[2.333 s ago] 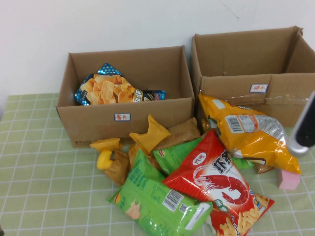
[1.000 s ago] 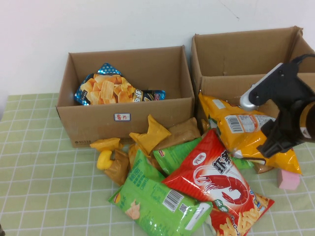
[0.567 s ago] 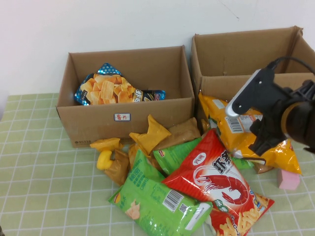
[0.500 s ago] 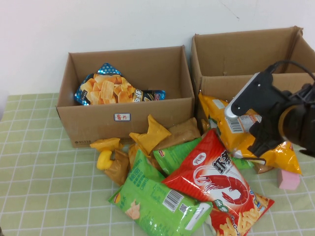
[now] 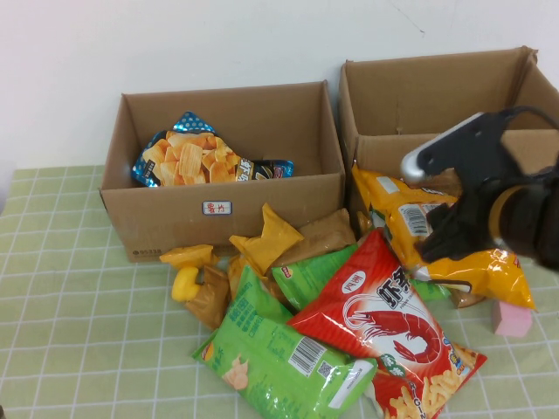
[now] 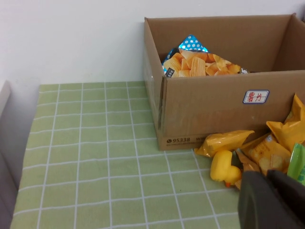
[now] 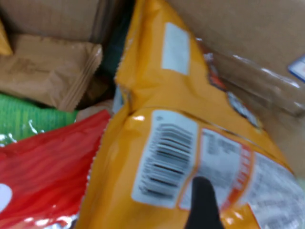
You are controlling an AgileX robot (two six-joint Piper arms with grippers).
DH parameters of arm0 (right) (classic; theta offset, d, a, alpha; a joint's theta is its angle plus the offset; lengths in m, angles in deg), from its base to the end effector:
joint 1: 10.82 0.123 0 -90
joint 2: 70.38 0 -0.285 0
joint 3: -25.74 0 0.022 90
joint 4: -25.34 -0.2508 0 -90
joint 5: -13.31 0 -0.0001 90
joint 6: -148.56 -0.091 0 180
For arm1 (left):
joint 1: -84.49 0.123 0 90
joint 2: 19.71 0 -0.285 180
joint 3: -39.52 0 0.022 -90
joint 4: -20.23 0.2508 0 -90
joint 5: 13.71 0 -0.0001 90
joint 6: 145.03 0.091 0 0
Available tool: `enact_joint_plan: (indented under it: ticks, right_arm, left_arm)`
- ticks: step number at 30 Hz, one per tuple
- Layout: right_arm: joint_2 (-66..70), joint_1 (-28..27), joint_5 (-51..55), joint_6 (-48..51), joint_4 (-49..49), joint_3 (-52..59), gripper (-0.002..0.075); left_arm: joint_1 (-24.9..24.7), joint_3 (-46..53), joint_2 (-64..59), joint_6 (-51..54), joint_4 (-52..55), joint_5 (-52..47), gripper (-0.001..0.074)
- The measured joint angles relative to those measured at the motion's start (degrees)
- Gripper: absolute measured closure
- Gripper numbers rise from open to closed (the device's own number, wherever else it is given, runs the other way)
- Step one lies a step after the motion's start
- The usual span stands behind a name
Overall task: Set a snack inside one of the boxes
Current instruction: Pick up the potato chip
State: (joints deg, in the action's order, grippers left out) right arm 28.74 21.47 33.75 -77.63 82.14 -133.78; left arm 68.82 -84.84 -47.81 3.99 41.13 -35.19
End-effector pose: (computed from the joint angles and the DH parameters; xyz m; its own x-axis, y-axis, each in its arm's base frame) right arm 0.3013 0.1589 0.2424 -0.4993 -0.4902 -0.7145 -0.4068 0.8607 -0.3062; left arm 0.0832 -0.0110 0.2847 -0.2560 -0.1320 -0.9576 0.0970 0.9821 -0.1613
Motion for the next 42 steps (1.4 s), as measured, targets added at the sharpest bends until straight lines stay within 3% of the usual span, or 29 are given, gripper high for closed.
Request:
enact_joint_plan:
  ticks: [3, 5, 6, 7, 10, 13, 15, 18, 26, 31, 34, 40, 42]
  right_arm:
    - [-3.45, 0.79, 5.22, 5.13, -10.28, -1.70, 0.0286]
    - [-5.72, 1.01, 10.24, 13.77, -22.55, -3.55, 0.0297]
    - [-6.71, 1.01, 13.19, 19.68, -29.59, -4.45, 0.0309]
    - [-8.03, 1.01, 19.32, 32.34, -43.91, -5.97, 0.0347]
    - [-8.93, 1.01, 31.82, 57.73, -62.95, -7.73, 0.0453]
    - [-9.06, 1.12, 41.43, 77.80, -77.01, -8.60, 0.0553]
    - [-9.06, 1.24, 43.25, 83.72, -81.09, -8.82, 0.0595]
    - [-9.19, 1.24, 40.80, 83.58, -80.38, -8.97, 0.0628]
    - [-9.19, 1.24, 28.39, 65.81, -63.39, -8.97, 0.0640]
    - [-8.09, 1.24, 23.48, 63.56, -58.75, -8.97, 0.0623]
    - [-6.02, 1.24, 20.83, 63.31, -54.33, -8.97, 0.0557]
    - [-1.12, 1.24, 17.14, 63.33, -51.17, -8.97, 0.0298]
    - [-0.11, 1.24, 16.42, 63.33, -51.04, -8.97, 0.0244]
  left_arm:
    - [0.00, 0.00, 0.00, 0.00, -0.14, 0.00, 0.0736]
    - [0.00, 0.00, 0.00, 0.00, -0.14, -0.06, 0.0736]
    - [0.00, 0.00, 0.00, 0.00, -0.14, -0.06, 0.0736]
    - [0.00, 0.00, 0.00, 0.00, -0.14, -0.14, 0.0736]
    - [0.00, 0.00, 0.00, 0.00, -0.61, -0.14, 0.0736]
    - [0.00, 0.00, 0.00, 0.00, -1.16, -0.14, 0.0736]
    - [0.00, 0.00, 0.00, 0.00, -1.22, -0.14, 0.0736]
    - [0.00, 0.00, 0.00, 0.00, -1.30, -0.14, 0.0736]
    - [0.00, 0.00, 0.00, 0.11, -1.44, -0.14, 0.0736]
    - [0.00, 0.00, 0.00, 0.11, -1.44, -0.19, 0.0736]
    - [0.00, 0.00, 0.00, 0.11, -1.44, -0.19, 0.0736]
    - [0.00, 0.00, 0.00, 1.55, -1.49, -0.19, 0.0736]
    - [0.00, 0.00, 0.00, 2.06, -1.49, -0.19, 0.0736]
